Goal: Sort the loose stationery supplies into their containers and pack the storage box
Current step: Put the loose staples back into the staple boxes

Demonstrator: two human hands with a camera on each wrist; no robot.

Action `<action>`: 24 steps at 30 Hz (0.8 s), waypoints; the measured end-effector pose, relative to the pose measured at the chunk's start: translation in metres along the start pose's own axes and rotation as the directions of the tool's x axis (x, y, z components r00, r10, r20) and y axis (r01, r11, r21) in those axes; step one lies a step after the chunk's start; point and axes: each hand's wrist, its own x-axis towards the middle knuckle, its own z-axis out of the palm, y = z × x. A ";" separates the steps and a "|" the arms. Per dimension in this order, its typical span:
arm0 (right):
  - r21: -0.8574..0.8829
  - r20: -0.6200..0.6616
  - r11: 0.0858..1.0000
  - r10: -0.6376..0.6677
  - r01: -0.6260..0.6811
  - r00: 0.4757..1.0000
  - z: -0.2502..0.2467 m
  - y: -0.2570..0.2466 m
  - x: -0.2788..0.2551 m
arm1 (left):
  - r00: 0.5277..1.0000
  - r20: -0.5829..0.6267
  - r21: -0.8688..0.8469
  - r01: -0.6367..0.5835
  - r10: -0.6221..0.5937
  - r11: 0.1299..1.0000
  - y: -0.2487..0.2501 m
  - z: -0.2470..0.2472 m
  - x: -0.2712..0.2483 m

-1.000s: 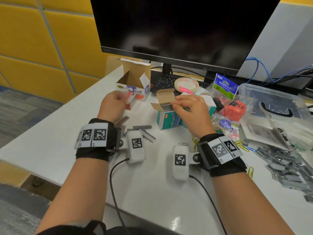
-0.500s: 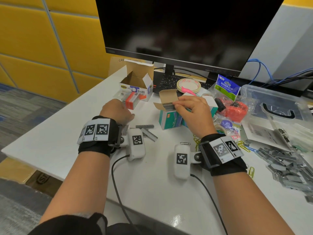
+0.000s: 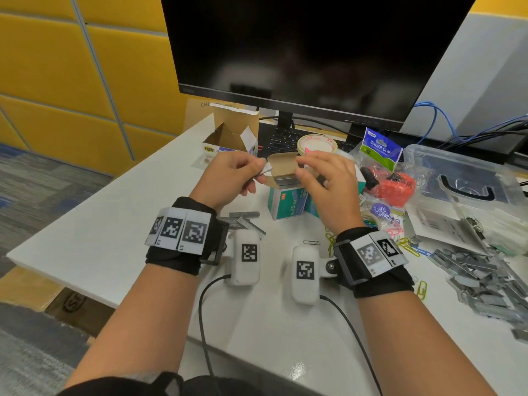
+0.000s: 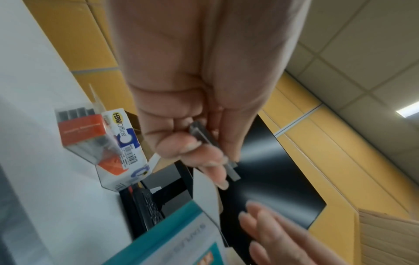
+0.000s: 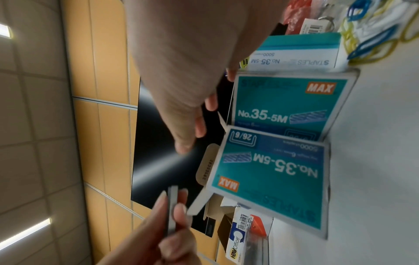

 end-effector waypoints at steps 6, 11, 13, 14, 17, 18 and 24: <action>0.182 0.052 0.982 -0.065 0.055 0.996 0.001 -0.012 -0.007 | 0.985 0.101 0.007 -0.145 0.143 0.989 0.010 0.007 -0.004; 0.257 0.032 0.965 0.044 -0.050 0.999 -0.001 -0.013 -0.006 | 1.000 -0.008 0.008 0.015 -0.015 1.000 0.005 -0.003 -0.004; 0.248 0.035 0.966 0.069 -0.075 0.997 -0.002 -0.012 -0.005 | 0.994 -0.097 0.131 0.072 -0.059 0.989 -0.002 -0.011 -0.003; 0.246 0.034 0.966 0.074 -0.080 0.997 -0.003 -0.012 -0.005 | 0.993 -0.090 0.227 0.096 -0.078 0.969 -0.006 -0.015 -0.003; 0.239 0.034 0.967 0.086 -0.091 0.996 -0.002 -0.013 -0.006 | 0.974 0.017 0.491 0.190 -0.228 0.850 -0.007 -0.019 -0.002; 0.234 0.032 0.968 0.086 -0.091 0.996 -0.003 -0.014 -0.006 | 0.954 0.053 0.546 0.218 -0.293 0.809 -0.007 -0.018 -0.001; 0.224 0.017 0.971 0.085 -0.087 0.996 -0.004 -0.010 -0.005 | 0.882 0.106 0.604 0.310 -0.459 0.734 -0.010 -0.010 0.004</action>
